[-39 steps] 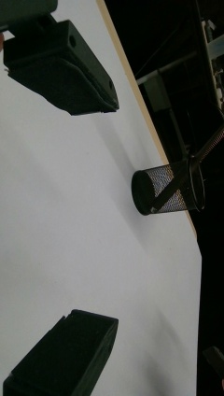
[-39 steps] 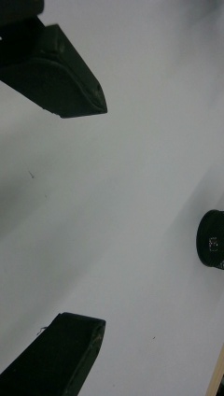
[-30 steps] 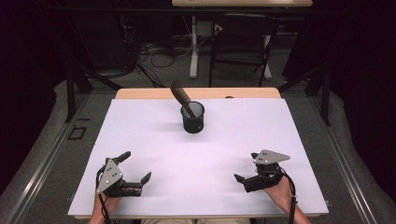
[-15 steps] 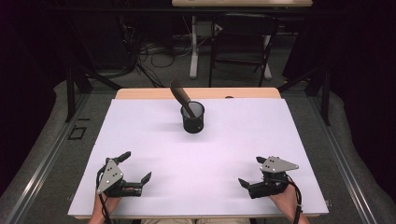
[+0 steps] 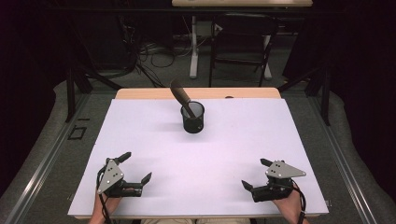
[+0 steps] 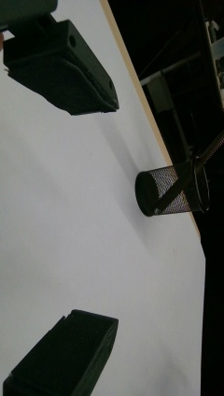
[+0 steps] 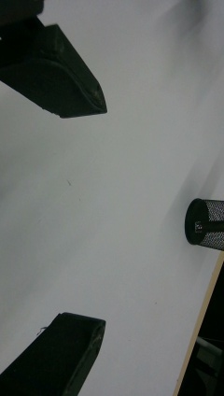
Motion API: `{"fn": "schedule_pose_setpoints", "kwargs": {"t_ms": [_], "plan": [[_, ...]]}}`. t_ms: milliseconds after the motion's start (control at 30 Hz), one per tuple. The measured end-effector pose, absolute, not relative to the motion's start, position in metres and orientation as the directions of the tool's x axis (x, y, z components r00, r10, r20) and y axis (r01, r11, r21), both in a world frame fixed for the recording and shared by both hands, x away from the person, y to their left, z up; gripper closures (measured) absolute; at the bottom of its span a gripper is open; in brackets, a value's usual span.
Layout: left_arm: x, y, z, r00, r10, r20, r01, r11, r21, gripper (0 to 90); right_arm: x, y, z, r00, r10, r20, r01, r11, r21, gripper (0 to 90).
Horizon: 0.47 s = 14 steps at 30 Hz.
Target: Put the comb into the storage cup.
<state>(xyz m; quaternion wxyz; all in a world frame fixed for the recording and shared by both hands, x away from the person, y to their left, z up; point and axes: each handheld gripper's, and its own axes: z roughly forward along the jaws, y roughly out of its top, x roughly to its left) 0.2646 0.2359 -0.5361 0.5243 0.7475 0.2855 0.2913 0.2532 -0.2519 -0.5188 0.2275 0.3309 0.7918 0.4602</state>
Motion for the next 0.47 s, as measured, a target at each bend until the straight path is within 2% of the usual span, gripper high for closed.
{"fn": "schedule_pose_setpoints", "kwargs": {"t_ms": [467], "plan": [[0.2648, 0.2371, -0.5362, 0.667, 0.733, 0.133, 0.124, -0.286, 0.95, 0.4, 0.2506, -0.2508, -0.5153, -0.685, 0.724, -0.082, 0.277, 0.363, 0.89, 0.0]]}}
